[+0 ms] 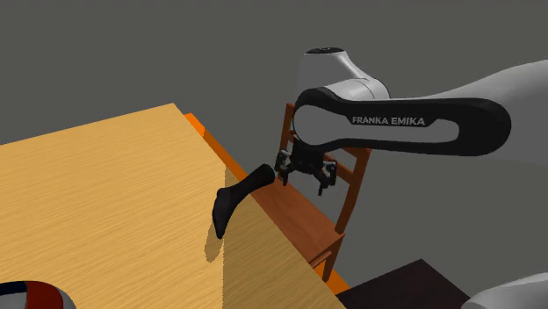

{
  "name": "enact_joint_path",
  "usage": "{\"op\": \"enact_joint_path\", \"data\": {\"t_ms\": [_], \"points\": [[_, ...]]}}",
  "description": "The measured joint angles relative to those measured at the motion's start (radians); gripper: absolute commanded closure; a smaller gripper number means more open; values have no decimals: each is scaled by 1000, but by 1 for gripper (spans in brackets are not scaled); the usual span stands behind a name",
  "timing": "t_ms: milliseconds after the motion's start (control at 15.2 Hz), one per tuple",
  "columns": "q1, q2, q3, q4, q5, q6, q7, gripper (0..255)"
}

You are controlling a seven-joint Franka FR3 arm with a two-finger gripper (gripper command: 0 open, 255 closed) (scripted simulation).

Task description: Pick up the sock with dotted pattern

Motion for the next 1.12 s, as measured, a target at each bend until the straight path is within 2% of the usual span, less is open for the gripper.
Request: {"op": "enact_joint_path", "data": {"t_ms": [264, 528, 726, 1122], "points": [[-33, 184, 88, 112, -65, 63, 209, 0], [-29, 363, 138, 210, -160, 120, 423, 0], [10, 532, 139, 333, -265, 137, 590, 0], [123, 788, 72, 581, -387, 124, 831, 0]]}}
